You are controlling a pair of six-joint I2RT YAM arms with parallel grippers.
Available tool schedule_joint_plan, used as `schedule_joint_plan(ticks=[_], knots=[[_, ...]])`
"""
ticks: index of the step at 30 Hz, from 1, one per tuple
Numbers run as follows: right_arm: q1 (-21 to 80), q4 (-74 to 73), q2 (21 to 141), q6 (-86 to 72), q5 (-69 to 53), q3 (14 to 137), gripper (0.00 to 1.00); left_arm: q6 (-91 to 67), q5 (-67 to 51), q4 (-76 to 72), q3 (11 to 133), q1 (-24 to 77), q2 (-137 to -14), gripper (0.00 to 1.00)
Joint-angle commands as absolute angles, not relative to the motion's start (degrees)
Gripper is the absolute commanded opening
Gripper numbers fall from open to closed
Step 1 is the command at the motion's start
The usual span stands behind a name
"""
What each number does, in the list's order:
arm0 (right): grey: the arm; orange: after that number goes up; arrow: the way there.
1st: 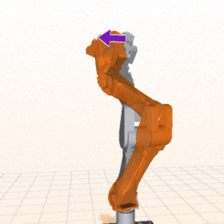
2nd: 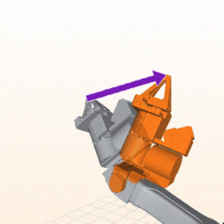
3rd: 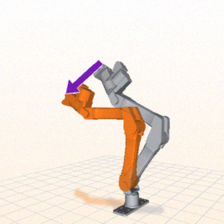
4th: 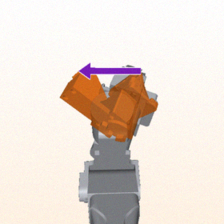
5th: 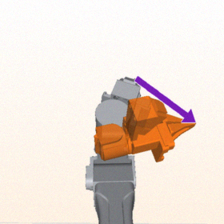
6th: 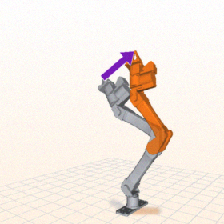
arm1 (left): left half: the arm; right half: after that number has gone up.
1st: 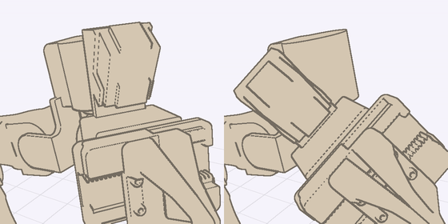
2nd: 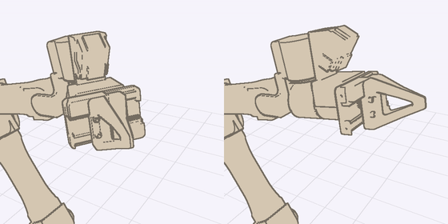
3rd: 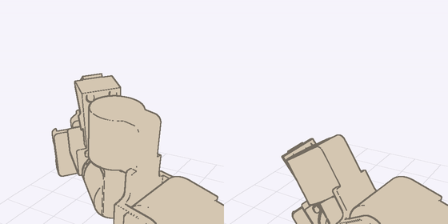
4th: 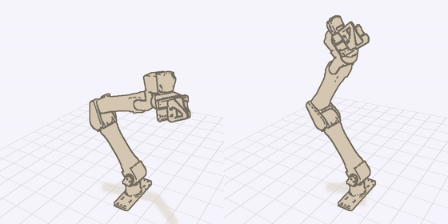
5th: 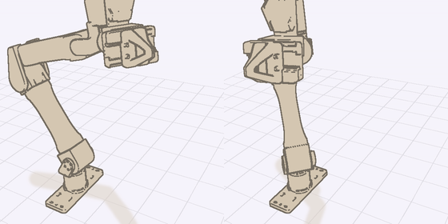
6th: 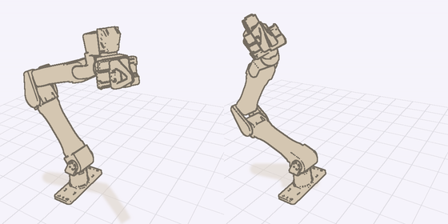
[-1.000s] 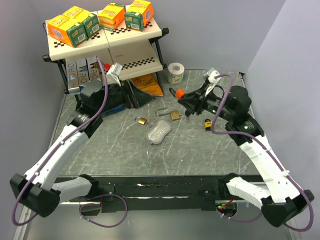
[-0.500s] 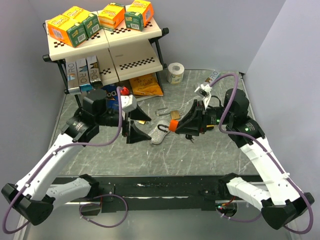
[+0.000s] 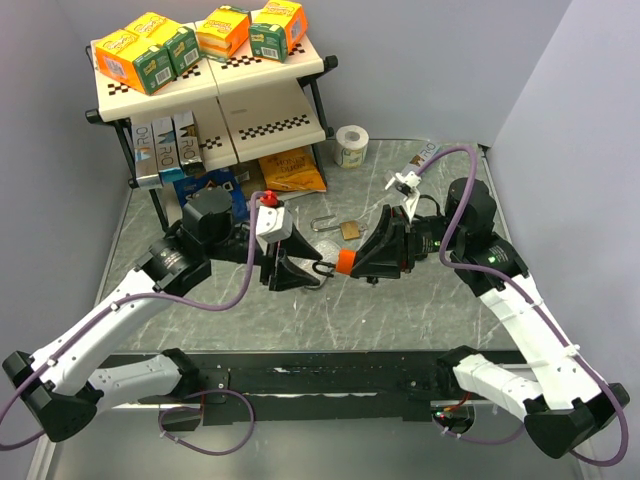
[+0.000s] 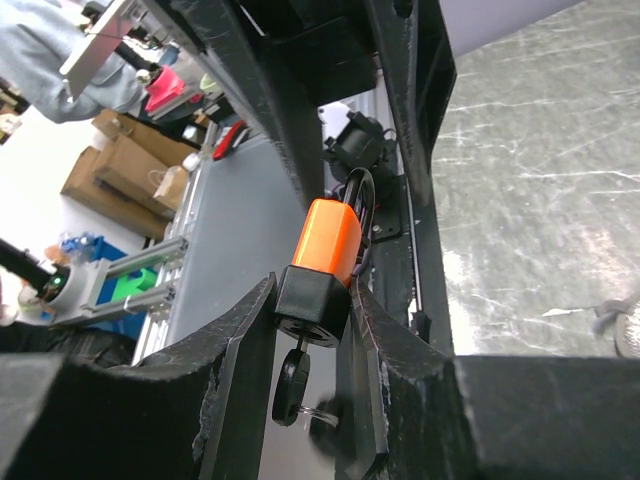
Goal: Lock with the key
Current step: Pick up the lock from the center of the board.
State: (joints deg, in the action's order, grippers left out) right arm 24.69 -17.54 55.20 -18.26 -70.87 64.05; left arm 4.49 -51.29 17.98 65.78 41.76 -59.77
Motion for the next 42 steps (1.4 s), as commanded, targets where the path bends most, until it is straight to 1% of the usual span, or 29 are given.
schedule_joint_plan(ticks=[1, 2, 4, 5, 6, 7, 9, 10, 11, 13, 14, 15, 16, 17, 18, 19, 20, 23, 25, 26, 30, 37, 42], knots=[[25.5, -13.4, 54.3, -19.2, -73.6, 64.2, 0.0, 5.0, -50.7, 15.1, 65.7, 43.3, -59.4, 0.52], [25.4, -13.4, 54.4, -19.2, -73.5, 64.4, 0.0, 5.5, -50.5, 15.2, 65.7, 43.5, -59.2, 0.47], [25.6, -13.4, 54.7, -19.2, -73.6, 64.4, 0.0, 5.8, -50.4, 15.1, 65.5, 44.0, -58.8, 0.42], [25.6, -13.4, 54.6, -19.2, -73.7, 64.5, 0.0, 6.0, -50.3, 15.0, 65.4, 44.2, -58.7, 0.37], [25.6, -13.4, 54.8, -19.4, -73.7, 64.5, 0.0, 6.2, -50.2, 15.4, 65.4, 44.4, -58.8, 0.34], [25.8, -13.4, 54.8, -19.3, -73.7, 64.5, 0.0, 6.8, -50.3, 15.7, 65.7, 44.6, -59.0, 0.28], [25.8, -13.4, 54.8, -19.5, -73.7, 64.7, 0.0, 7.1, -49.9, 16.1, 65.7, 44.9, -59.1, 0.2], [25.8, -13.4, 54.8, -19.6, -73.7, 64.9, 0.0, 6.7, -49.2, 16.1, 65.7, 45.2, -59.1, 0.11], [25.8, -13.4, 54.8, -19.7, -73.7, 64.8, 0.0, 6.0, -48.6, 15.6, 65.5, 45.3, -59.0, 0.07], [25.8, -13.5, 54.8, -20.0, -73.6, 64.7, 0.0, 4.5, -47.6, 14.4, 64.9, 45.3, -58.5, 0.01], [25.8, -13.8, 54.8, -20.0, -73.0, 64.7, 0.02, 4.0, -47.8, 14.0, 64.7, 45.3, -58.3, 0.01], [25.7, -14.1, 54.8, -19.6, -72.7, 64.7, 0.12, 3.5, -47.6, 13.5, 64.4, 45.3, -58.0, 0.01], [25.6, -15.7, 54.9, -19.0, -72.3, 65.1, 0.26, 2.6, -47.8, 13.2, 64.1, 45.3, -57.6, 0.01], [24.9, -16.9, 55.1, -17.7, -70.9, 65.5, 0.54, 2.5, -47.9, 13.3, 64.1, 45.3, -57.5, 0.01], [24.5, -19.5, 55.4, -16.8, -70.0, 65.9, 0.63, 2.1, -47.8, 13.7, 64.3, 45.3, -57.6, 0.01], [23.9, -21.1, 55.5, -15.9, -69.2, 67.0, 0.68, 1.6, -47.7, 14.9, 64.7, 45.3, -57.7, 0.01], [22.9, -22.5, 56.1, -13.5, -68.5, 67.7, 0.77, 1.6, -47.9, 15.7, 64.9, 45.3, -57.7, 0.01], [21.8, -28.1, 57.5, -9.6, -66.6, 70.2, 0.87, 1.3, -48.3, 16.6, 65.4, 45.3, -57.7, 0.01], [21.3, -30.1, 57.8, -8.3, -65.2, 71.4, 0.9, 0.7, -48.4, 16.4, 65.1, 45.3, -57.3, 0.01], [21.3, -30.7, 57.9, -6.8, -64.5, 71.8, 0.99, 0.6, -48.8, 16.3, 65.1, 45.3, -57.1, 0.01], [21.2, -31.6, 57.5, -3.3, -63.5, 72.2, 0.99, 0.4, -48.8, 15.6, 64.9, 45.3, -57.0, 0.01], [21.6, -33.3, 54.1, 5.0, -67.7, 68.7, 0.98, -4.1, -49.5, 13.5, 65.5, 45.2, -57.0, 0.01], [24.4, -39.0, 53.6, 13.1, -66.5, 69.3, 0.96, -6.9, -50.3, 12.0, 66.0, 45.2, -57.6, 0.01]])
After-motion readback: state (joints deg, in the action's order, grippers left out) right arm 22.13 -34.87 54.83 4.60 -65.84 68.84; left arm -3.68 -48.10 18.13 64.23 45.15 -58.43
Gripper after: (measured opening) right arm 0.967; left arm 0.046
